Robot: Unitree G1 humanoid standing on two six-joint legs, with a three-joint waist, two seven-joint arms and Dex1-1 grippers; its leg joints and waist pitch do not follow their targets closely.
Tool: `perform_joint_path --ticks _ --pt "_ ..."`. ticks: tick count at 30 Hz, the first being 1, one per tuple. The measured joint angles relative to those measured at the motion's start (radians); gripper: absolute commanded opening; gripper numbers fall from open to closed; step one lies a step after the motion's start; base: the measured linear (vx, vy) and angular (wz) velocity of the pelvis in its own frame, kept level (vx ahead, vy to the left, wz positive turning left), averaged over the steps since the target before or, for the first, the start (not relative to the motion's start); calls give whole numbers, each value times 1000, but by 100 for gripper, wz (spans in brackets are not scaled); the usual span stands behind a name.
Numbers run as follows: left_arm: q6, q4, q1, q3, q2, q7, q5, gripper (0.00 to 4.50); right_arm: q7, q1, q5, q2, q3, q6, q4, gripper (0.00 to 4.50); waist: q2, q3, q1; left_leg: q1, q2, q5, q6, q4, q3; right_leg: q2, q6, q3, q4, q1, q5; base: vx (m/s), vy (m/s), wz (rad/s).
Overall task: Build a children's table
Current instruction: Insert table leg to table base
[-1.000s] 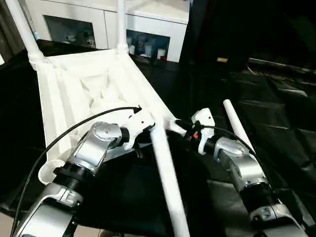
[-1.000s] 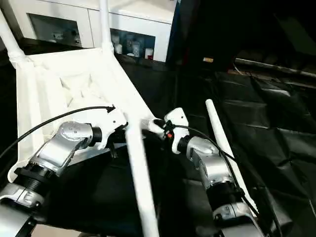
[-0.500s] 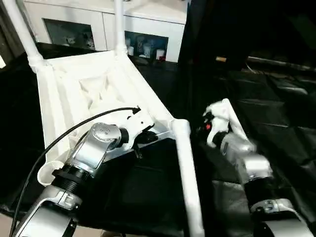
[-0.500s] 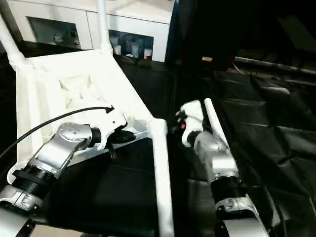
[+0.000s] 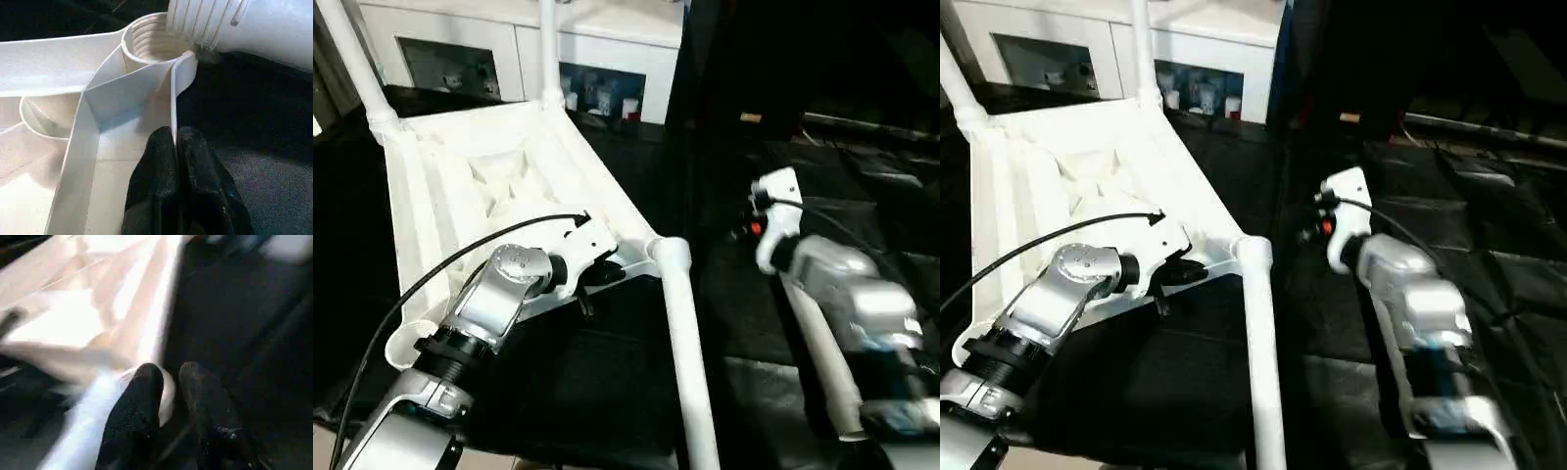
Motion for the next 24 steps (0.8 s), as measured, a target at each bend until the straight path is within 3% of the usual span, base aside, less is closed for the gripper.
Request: perform_joint_path --ticks 5,10,13,20,21,24 --pt "-1 1 0 -1 3 2 3 0 23 26 93 -28 1 177 -130 153 0 0 0 0 0 0 0 0 -1 0 4 0 0 0 -2 0 0 0" --pt "-7 1 0 -4 6 -4 4 0 14 55 193 -29 -63 350 -234 196 0 0 1 1 0 0 -1 -1 -1 0 4 0 0 0 -3 0 0 0" --pt "-11 0 0 -5 9 -11 4 0 3 95 227 -45 -71 425 -277 216 0 0 2 1 0 1 -1 -1 -1 0 4 0 0 0 -3 0 0 0" --pt "-15 0 1 -6 11 -12 4 0 -36 138 185 -129 -59 492 -316 271 0 0 2 1 0 1 -2 -1 -1 0 5 0 0 0 -3 0 0 0" --pt "-16 0 2 -6 12 -12 4 0 -48 138 176 -142 -56 497 -324 297 0 0 1 2 0 1 -2 -1 -1 0 5 0 0 0 -3 0 0 0" --pt "-18 0 3 -6 14 -12 5 0 -77 137 167 -159 -56 527 -366 308 0 0 1 2 0 3 -5 -2 -1 0 5 0 0 0 -3 0 0 0"
